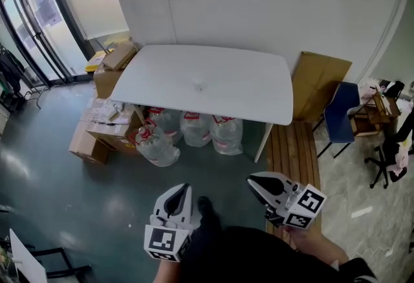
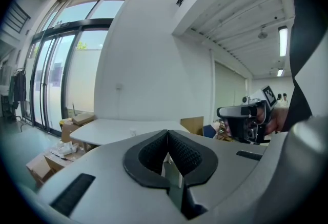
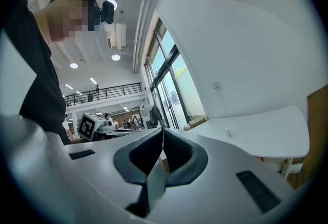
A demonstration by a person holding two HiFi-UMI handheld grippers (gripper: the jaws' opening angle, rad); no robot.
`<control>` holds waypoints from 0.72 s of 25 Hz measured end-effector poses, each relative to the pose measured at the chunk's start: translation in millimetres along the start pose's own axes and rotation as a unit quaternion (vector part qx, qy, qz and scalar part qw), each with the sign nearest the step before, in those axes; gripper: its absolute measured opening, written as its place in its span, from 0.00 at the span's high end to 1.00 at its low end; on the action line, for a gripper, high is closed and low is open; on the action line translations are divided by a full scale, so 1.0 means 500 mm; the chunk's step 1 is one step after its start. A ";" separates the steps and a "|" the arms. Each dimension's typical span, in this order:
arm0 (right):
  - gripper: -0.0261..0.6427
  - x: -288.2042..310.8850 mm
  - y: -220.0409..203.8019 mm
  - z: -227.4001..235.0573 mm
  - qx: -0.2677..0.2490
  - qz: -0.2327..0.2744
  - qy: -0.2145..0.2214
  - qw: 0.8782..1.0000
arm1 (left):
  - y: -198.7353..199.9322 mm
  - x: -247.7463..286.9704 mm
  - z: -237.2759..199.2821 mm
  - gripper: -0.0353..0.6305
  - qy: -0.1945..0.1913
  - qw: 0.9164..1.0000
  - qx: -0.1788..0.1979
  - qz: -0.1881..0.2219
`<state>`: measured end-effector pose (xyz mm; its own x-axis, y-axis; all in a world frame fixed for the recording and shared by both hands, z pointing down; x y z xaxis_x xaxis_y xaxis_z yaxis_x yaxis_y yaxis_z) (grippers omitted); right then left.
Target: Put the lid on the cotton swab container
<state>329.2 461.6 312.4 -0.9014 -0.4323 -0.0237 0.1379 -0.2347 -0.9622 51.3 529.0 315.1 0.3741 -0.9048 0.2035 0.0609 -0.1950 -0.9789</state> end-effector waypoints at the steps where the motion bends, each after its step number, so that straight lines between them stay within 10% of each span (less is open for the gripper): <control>1: 0.94 0.016 0.003 0.017 0.003 -0.001 -0.002 1.000 | 0.003 0.015 -0.017 0.93 0.000 1.000 0.000 0.002; 18: 0.94 0.420 0.076 0.220 -0.003 0.001 0.004 1.000 | 0.061 0.242 -0.381 0.93 -0.023 1.000 0.019 -0.004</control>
<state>190.5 266.1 300.6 -0.9040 -0.4265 -0.0281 0.1376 -0.2282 -0.9639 -77.8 341.4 313.1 0.4159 -0.8847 0.2105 0.0986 -0.1862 -0.9775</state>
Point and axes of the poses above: the fingertips, and each gripper's own axes: x forward along the fingers, z to its right, y out of its top, the point moved 10 cm from there along -x, backward along the fingers, and after that the axes turned 1 degree about z, right-handed, at the moved point
